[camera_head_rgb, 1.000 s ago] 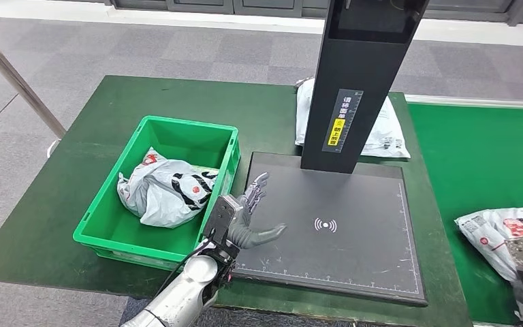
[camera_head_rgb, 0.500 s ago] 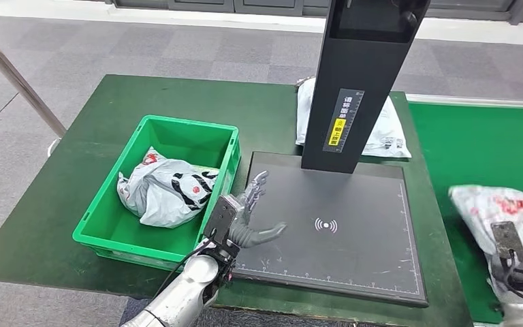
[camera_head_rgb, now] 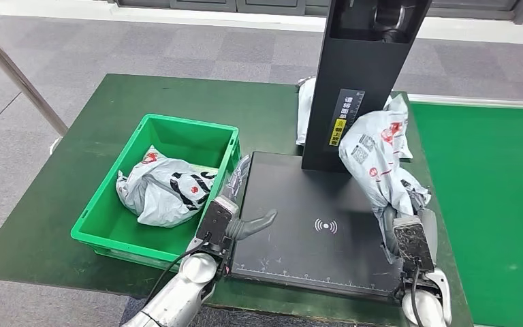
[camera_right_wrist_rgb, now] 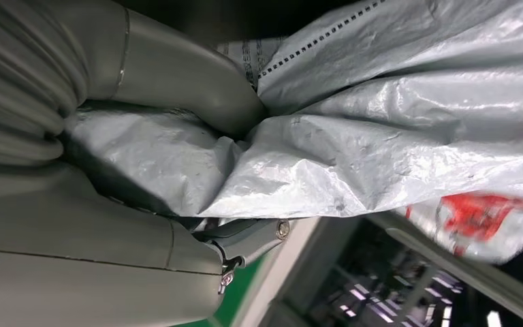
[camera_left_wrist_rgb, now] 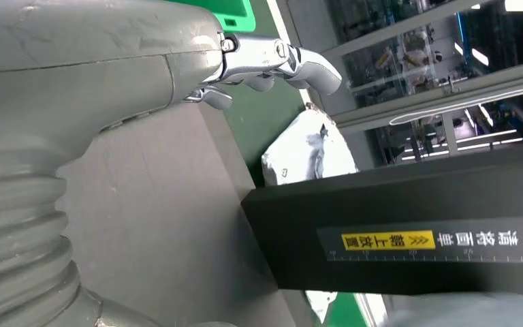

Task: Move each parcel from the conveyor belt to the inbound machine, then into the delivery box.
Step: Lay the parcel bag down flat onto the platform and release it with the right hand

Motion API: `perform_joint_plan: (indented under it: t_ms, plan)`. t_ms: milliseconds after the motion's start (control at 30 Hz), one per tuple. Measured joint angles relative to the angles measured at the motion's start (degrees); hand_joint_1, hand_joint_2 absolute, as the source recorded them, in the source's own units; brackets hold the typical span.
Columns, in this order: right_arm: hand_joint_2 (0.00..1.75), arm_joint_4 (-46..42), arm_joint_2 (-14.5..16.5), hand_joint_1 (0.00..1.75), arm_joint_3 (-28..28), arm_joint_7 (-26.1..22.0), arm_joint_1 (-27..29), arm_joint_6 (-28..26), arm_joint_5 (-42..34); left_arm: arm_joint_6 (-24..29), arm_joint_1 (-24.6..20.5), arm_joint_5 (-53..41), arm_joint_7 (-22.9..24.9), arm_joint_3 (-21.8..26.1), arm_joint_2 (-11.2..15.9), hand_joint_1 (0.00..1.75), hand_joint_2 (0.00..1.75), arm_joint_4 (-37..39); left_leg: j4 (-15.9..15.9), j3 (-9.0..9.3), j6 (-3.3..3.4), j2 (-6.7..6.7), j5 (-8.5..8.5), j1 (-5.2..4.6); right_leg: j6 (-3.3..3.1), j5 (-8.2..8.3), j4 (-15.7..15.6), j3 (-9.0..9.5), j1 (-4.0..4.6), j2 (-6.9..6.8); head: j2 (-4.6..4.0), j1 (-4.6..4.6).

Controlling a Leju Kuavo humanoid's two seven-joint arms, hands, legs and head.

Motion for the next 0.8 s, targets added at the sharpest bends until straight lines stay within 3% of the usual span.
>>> perform_joint_plan:
  t_ms: [367,600,633,733,800]
  plan:
    - [1.75,-5.8,0.6,1.75,4.6,-1.1,1.5,2.4,0.8,0.1,0.2,-0.4,-0.4,0.2,0.0,0.00,1.75,-1.0,0.0,-0.01,0.03,0.05,-0.02,-0.09,0.05,0.03,0.0,0.00,-0.10,0.07,0.01,-0.01]
    - [1.75,-5.8,0.7,1.75,11.3,0.5,1.6,6.5,2.1,0.3,0.1,-0.3,-1.7,0.8,0.0,0.00,1.75,-2.8,0.0,0.01,0.02,0.06,-0.01,-0.05,0.02,0.02,0.0,-0.03,-0.05,0.07,0.01,-0.01]
    - [1.75,-5.8,0.5,1.39,12.1,1.4,1.8,7.4,3.1,0.6,0.2,0.0,-2.2,1.0,0.0,0.00,1.75,-3.3,0.0,0.01,0.02,0.06,-0.01,-0.05,0.02,0.01,0.0,-0.03,-0.05,0.08,0.01,-0.02]
    - [1.75,-5.5,-0.5,0.08,14.5,6.2,3.2,9.0,10.3,2.6,1.0,1.1,-4.7,1.5,-0.1,0.00,1.75,-5.9,0.0,0.00,0.04,0.04,-0.03,-0.06,0.04,-0.01,0.0,-0.01,-0.05,0.06,0.00,-0.02]
    - [1.75,-5.0,-1.3,0.00,16.0,9.8,4.3,9.1,15.0,3.7,1.7,1.6,-5.2,1.7,-0.2,0.00,1.75,-8.1,0.0,-0.03,0.07,0.02,-0.06,-0.07,0.07,-0.04,0.0,0.00,-0.07,0.04,0.00,-0.01]
